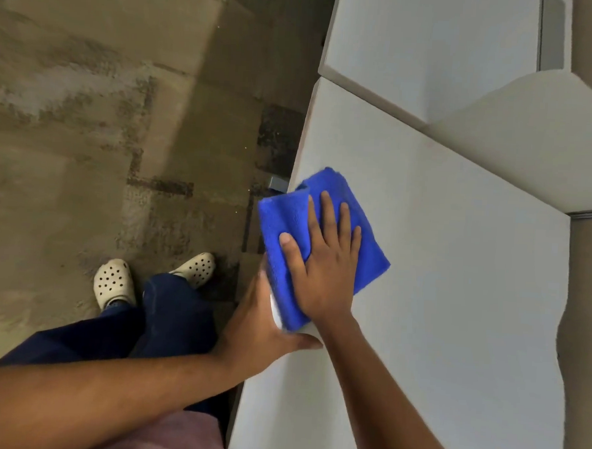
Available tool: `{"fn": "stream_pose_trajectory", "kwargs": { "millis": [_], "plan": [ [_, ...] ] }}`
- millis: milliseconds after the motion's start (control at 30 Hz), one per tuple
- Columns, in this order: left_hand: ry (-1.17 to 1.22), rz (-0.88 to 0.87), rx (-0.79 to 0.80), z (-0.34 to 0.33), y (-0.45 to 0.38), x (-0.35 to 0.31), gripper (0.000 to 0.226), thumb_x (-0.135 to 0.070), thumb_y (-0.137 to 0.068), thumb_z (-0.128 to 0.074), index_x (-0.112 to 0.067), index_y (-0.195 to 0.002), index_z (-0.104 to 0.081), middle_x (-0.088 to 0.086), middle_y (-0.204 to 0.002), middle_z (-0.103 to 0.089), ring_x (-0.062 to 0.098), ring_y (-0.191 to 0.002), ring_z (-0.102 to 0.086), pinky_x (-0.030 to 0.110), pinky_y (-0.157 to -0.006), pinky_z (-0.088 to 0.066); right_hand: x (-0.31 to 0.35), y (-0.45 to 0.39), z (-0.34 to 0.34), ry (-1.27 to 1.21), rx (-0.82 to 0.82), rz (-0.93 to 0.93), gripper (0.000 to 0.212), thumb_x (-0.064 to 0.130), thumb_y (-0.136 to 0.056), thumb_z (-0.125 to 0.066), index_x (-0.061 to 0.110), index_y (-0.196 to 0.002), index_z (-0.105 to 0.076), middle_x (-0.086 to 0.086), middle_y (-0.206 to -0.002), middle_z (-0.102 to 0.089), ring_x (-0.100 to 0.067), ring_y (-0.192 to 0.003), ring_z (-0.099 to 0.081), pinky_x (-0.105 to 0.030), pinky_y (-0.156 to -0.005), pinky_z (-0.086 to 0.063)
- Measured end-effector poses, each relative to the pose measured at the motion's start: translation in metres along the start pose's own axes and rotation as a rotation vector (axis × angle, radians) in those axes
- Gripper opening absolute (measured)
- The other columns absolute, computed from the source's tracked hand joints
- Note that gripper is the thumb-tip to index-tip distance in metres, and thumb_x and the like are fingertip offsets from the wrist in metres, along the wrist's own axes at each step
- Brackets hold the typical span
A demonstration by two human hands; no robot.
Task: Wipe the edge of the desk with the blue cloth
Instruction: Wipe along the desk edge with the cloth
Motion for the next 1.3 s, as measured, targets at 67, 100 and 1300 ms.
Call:
{"fn": "stream_pose_trajectory", "kwargs": {
  "millis": [67,100,1300],
  "plan": [
    [0.008,0.015,-0.005,-0.002,-0.002,0.002,0.153,-0.058,-0.049,-0.102,-0.039,-0.164,-0.004,-0.034,-0.165,-0.020,-0.008,-0.152,-0.024,0.014,-0.119,-0.032,-0.003,-0.003,-0.001,0.009,0.015,0.000,0.070,0.069,-0.105,-0.019,0.035,-0.166,-0.018,0.009,-0.176,-0.014,-0.022,-0.164,-0.004,-0.051,-0.132,-0.005],
    [0.000,0.023,-0.007,-0.003,-0.002,0.004,0.156,-0.060,-0.048,-0.101,-0.042,-0.164,0.001,-0.041,-0.163,-0.014,-0.015,-0.151,-0.019,0.006,-0.115,-0.026,-0.004,-0.013,0.000,0.014,0.016,0.004,0.070,0.068,-0.105,-0.019,0.035,-0.166,-0.018,0.008,-0.176,-0.014,-0.023,-0.164,-0.005,-0.051,-0.132,-0.006],
    [-0.020,0.066,-0.010,0.001,0.007,0.010,0.159,-0.070,-0.044,-0.098,-0.042,-0.163,0.003,-0.018,-0.170,-0.023,0.006,-0.156,-0.026,0.050,-0.123,-0.037,-0.109,-0.140,0.037,-0.034,-0.010,-0.173,0.065,0.049,-0.111,-0.029,0.019,-0.167,-0.015,0.000,-0.176,-0.016,-0.028,-0.163,-0.010,-0.052,-0.131,-0.007]
  ]
}}
Point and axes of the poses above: each hand's wrist, its own y-axis away from the middle knuckle, its own z-axis out of the back of the hand, x = y × z, the point moved 10 cm from there along -y, towards the middle knuckle
